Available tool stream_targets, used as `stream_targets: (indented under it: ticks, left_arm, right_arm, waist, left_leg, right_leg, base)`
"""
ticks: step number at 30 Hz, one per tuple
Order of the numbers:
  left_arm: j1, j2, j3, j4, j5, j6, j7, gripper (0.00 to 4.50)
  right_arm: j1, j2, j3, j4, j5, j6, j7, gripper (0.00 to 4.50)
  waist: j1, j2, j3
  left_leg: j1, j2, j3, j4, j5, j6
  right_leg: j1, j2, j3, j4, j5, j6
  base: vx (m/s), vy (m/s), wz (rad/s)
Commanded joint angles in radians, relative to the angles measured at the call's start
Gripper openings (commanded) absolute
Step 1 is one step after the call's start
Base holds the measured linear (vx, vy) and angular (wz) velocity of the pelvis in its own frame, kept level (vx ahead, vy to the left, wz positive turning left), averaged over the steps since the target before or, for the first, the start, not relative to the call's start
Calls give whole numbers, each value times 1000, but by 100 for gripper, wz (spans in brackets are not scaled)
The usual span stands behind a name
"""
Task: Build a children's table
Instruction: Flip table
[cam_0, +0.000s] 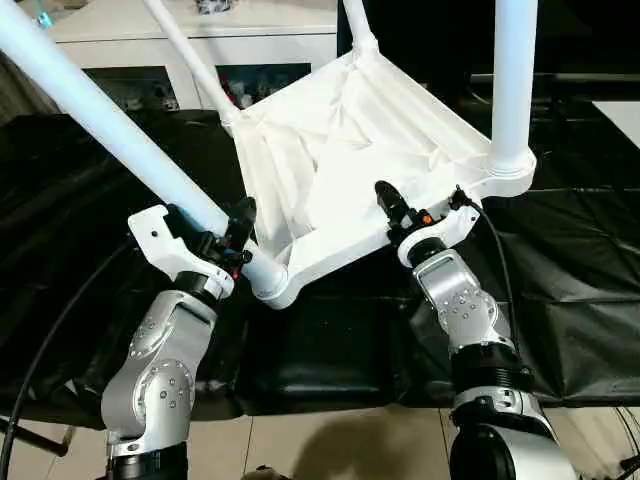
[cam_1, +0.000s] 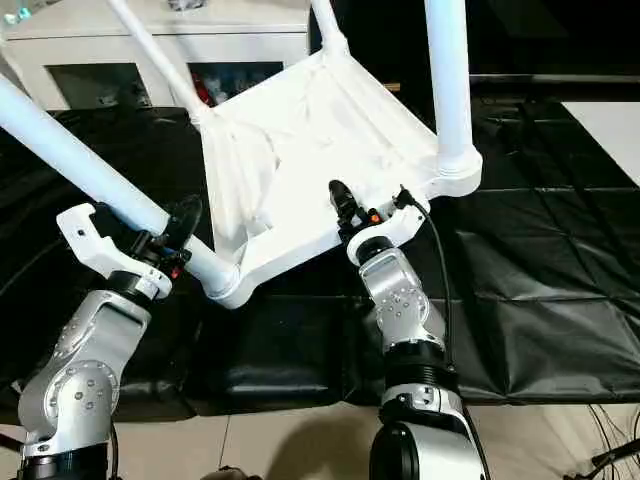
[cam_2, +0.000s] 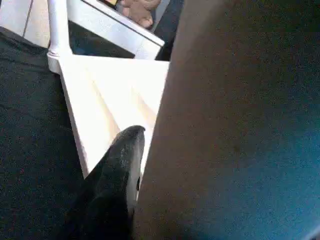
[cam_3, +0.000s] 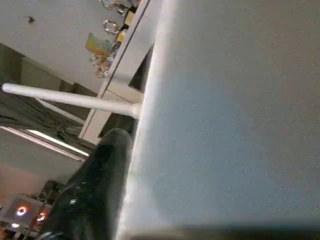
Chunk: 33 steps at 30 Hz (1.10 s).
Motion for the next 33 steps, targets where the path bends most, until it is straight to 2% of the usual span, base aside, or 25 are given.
stream_targets:
  ticks: [1,4,5,9,11,14,15,16,17,18,20,27,33]
  left_arm:
    - [-7,-33,-3,-9,-123,17,-65,278]
    - [-7,-32,4,-9,-95,0,-38,291]
    - [-10,-31,11,-1,-91,-5,-33,315]
    - [-16,-30,38,15,-89,-21,-21,331]
    - [-15,-23,42,14,-73,-32,-15,365]
    - [-18,-6,61,22,-64,-45,0,369]
    - [-19,-1,72,28,-59,-54,10,394]
    - [-21,3,85,35,-60,-63,17,394]
    - [-23,6,100,42,-61,-74,25,412]
    - [-24,7,108,47,-63,-80,28,412]
    - [-30,15,150,64,-81,-103,32,427]
    - [-45,44,272,90,-167,-172,36,429]
    - [-62,103,390,152,-170,-260,71,429]
  right_arm:
    - [-23,1,5,11,-9,-16,-13,251]
    - [-22,-2,14,6,-21,-23,-9,226]
    - [-21,-2,16,2,-24,-23,-10,224]
    - [-22,-6,15,-25,-26,-23,-15,221]
    - [-21,-13,20,-37,-39,-31,-18,220]
    - [-25,-31,16,-58,-55,-56,-38,220]
    - [-27,-40,13,-65,-61,-63,-44,220]
    - [-28,-49,11,-72,-63,-64,-45,220]
    - [-29,-56,6,-78,-60,-61,-45,220]
    - [-29,-60,3,-82,-57,-59,-45,220]
    - [-32,-76,-7,-92,-60,-64,-55,216]
    - [-26,-135,-2,-137,-95,-68,-74,207]
    - [-28,-188,11,-164,-115,-41,-93,206]
  waist:
    - [2,-14,-73]
    - [2,-15,-73]
    - [1,-15,-74]
    - [4,-16,-77]
    - [5,-15,-74]
    - [5,-11,-71]
    - [6,-12,-70]
    - [8,-12,-70]
    - [8,-7,-69]
    - [8,-9,-70]
    - [9,-6,-70]
    - [11,-10,-72]
    - [10,-15,-71]
  left_leg:
    - [19,38,-4,-54,-24,48]
    - [17,38,-4,-54,-25,50]
    - [16,37,-5,-53,-20,54]
    - [13,36,-3,-46,7,74]
    - [12,37,-3,-48,-10,72]
    - [15,40,-4,-51,-55,49]
    - [17,40,-4,-52,-71,41]
    - [19,40,-3,-53,-75,34]
    - [18,40,-4,-54,-78,30]
    - [18,41,-4,-56,-91,21]
    - [18,40,-5,-57,-100,9]
    - [17,37,-5,-57,-94,-5]
    - [17,34,-4,-58,-93,-9]
  right_leg:
    - [46,-67,32,-55,95,-203]
    - [46,-65,31,-54,106,-214]
    - [48,-64,31,-53,112,-211]
    - [45,-65,32,-49,136,-207]
    - [42,-65,31,-51,111,-206]
    - [40,-65,32,-56,49,-198]
    - [38,-64,33,-59,32,-192]
    - [38,-64,34,-59,25,-186]
    - [36,-63,34,-59,18,-183]
    - [37,-64,34,-61,10,-176]
    - [37,-64,34,-61,6,-171]
    - [37,-63,33,-58,29,-164]
    - [37,-62,33,-60,2,-146]
  base:
    - [0,0,0]
    - [0,0,0]
    - [0,0,0]
    - [0,0,0]
    - [0,0,0]
    - [0,0,0]
    - [0,0,0]
    - [0,0,0]
    - [0,0,0]
    - [0,0,0]
    - [0,0,0]
    - [0,0,0]
    - [0,0,0]
